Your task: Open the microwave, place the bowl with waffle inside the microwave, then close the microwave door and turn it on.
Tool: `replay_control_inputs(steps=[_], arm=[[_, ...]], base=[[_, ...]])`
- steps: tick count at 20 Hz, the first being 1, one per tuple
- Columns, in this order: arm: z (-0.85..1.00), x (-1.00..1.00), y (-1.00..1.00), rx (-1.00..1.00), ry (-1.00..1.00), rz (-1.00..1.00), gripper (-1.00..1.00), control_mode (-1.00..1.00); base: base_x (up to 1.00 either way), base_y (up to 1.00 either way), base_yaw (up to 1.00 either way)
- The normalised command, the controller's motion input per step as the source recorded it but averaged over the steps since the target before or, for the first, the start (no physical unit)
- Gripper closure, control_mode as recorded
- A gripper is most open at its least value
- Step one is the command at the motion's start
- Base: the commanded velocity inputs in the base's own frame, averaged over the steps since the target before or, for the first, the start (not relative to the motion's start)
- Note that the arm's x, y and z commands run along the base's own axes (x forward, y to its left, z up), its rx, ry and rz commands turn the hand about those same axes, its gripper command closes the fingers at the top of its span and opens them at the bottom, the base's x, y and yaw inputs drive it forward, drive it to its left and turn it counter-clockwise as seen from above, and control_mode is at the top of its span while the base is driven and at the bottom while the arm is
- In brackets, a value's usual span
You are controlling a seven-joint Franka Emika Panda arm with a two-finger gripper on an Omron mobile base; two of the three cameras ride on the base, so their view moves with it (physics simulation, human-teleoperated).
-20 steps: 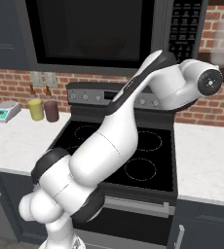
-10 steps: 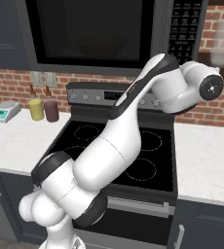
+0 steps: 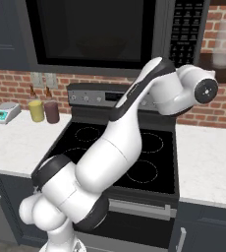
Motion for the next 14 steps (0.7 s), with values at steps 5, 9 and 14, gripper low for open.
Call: replay_control_inputs(steps=[5,9,14], arm=[[0.0,0.15,0.0,0.0,-0.02,0.0,1.0,-1.0],[0.0,0.06,0.04,0.0,-0.05,0.0,1.0,-1.0],[-0.01,0.0,0.13,0.0,-0.04,0.0,1.0,-1.0]], base=[[0.0,0.0,0.0],[0.0,0.0,0.0],[0.0,0.0,0.0]])
